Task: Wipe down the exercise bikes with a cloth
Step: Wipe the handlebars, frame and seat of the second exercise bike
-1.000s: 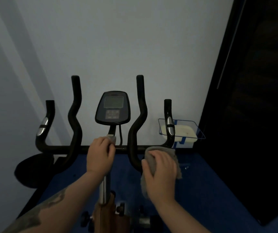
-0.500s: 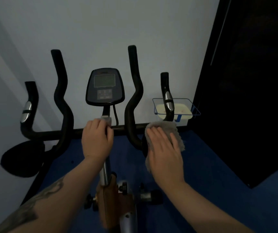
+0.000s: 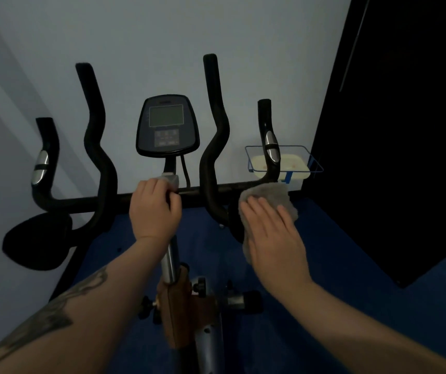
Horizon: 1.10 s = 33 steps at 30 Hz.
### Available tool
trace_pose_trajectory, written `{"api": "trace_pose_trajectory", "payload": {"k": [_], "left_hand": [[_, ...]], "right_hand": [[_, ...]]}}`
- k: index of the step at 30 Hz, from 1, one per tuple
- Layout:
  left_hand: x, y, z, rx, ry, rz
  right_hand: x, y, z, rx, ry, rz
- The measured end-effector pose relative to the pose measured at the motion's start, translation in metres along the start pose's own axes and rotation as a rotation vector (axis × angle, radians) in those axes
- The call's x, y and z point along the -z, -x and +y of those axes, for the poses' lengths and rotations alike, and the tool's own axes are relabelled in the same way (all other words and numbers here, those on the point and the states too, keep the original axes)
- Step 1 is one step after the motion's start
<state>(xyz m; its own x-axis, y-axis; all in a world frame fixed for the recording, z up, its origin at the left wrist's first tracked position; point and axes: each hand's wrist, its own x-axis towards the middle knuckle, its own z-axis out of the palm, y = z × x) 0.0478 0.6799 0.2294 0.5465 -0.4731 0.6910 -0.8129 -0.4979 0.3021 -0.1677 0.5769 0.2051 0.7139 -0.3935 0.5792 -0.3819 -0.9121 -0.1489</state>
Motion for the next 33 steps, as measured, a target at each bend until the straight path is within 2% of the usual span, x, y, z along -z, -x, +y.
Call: {"api": "trace_pose_trajectory", "payload": {"k": [2,6,12,18,22,27,31,33], "left_hand": [[0.000,0.000,0.000,-0.004,0.000,0.007],[0.001,0.000,0.002,-0.007,0.008,-0.002],[0.000,0.000,-0.001,-0.004,0.017,0.002],[-0.001,0.000,-0.002,-0.026,-0.004,-0.002],[-0.002,0.001,-0.002,-0.019,-0.027,-0.006],[-0.002,0.001,-0.002,-0.027,-0.041,-0.003],[-0.002,0.000,0.000,-0.017,-0.057,0.001],[-0.002,0.000,0.001,-0.009,-0.067,0.001]], "right_hand": [[0.003,-0.021,0.004,0.007,0.016,-0.026],[0.000,-0.074,0.006,-0.173,-0.091,-0.168],[0.012,-0.004,0.002,-0.176,-0.194,-0.031],[0.013,-0.050,0.017,-0.395,-0.540,-0.022],[0.011,-0.009,0.008,-0.412,-0.683,0.095],[-0.004,0.003,-0.010,-0.460,-0.692,0.256],[-0.002,-0.034,0.006,-0.426,-0.580,0.178],[0.001,-0.031,0.013,-0.309,-0.434,0.136]]}}
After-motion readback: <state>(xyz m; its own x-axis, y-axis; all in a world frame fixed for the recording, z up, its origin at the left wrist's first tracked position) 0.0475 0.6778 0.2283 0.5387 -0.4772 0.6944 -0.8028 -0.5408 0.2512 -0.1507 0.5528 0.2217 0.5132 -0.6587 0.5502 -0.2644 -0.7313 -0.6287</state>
